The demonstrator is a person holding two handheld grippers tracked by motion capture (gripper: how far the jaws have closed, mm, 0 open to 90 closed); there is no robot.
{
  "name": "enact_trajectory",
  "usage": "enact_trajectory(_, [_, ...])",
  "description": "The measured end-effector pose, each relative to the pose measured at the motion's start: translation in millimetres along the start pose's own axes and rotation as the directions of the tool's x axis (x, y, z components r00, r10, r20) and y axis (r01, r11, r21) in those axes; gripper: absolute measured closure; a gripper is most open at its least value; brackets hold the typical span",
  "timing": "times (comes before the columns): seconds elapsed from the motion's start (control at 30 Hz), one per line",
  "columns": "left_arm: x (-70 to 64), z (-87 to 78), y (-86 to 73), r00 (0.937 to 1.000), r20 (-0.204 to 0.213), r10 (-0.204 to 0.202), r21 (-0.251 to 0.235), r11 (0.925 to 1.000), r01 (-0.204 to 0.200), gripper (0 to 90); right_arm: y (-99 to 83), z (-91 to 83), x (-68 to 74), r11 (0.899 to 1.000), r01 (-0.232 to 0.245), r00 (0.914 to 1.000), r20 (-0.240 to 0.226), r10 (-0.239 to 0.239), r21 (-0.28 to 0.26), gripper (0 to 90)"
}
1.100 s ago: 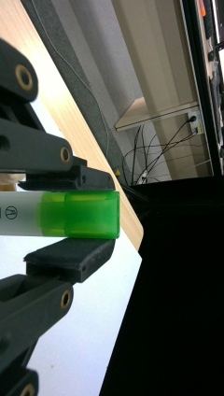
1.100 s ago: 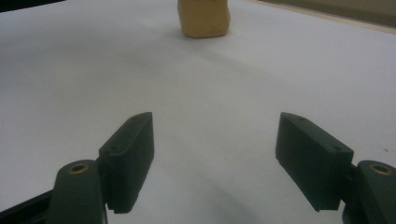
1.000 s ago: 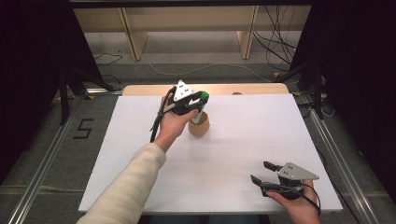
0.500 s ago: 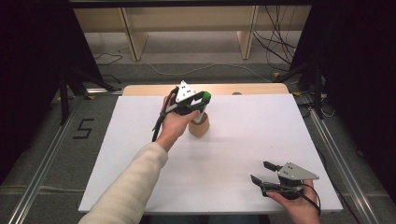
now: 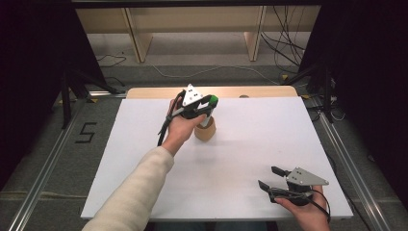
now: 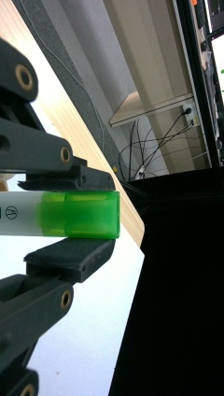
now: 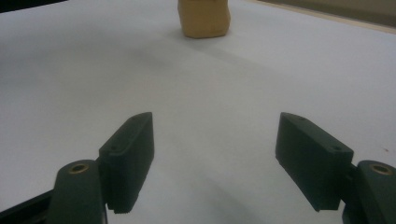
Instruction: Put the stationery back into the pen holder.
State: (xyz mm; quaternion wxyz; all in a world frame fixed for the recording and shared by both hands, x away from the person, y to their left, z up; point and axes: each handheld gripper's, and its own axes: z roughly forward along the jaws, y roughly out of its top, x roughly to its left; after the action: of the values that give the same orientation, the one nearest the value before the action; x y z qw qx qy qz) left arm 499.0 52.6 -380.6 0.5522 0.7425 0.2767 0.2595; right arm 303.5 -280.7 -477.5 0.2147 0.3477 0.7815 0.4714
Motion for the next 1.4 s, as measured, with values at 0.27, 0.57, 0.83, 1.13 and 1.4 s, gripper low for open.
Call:
enact_trajectory(0.27, [1.5, 3.9, -6.0, 1.0, -0.002, 0.0, -0.007, 1.0, 0.0, 67.0, -0.1, 1.1, -0.6, 1.0, 0.008, 0.9999, -0.007, -0.008, -0.012, 28.8])
enact_trajectory(0.57, [3.9, 7.4, -13.5, 1.0, -0.001, 0.005, 0.006, 1.0, -0.005, 67.0, -0.2, 1.0, -0.5, 1.0, 0.0, 1.0, -0.008, -0.001, -0.008, 28.8])
enact_trajectory(0.83, [5.2, 9.7, -21.2, 1.0, -0.002, -0.001, 0.017, 0.9999, 0.001, 67.0, -0.3, 1.3, -0.7, 1.0, 0.005, 0.9999, -0.009, -0.005, -0.012, 28.8])
enact_trajectory(1.13, [5.0, 11.2, -24.1, 1.0, -0.004, 0.0, 0.021, 0.9998, 0.0, 67.0, -0.4, 0.8, -0.2, 1.0, -0.007, 1.0, -0.006, 0.007, -0.003, 28.8])
enact_trajectory(1.4, [5.8, 11.2, -24.5, 1.0, -0.002, 0.008, 0.028, 0.9996, -0.008, 67.0, -0.4, 0.9, -0.2, 1.0, -0.006, 1.0, -0.007, 0.006, -0.003, 28.8])
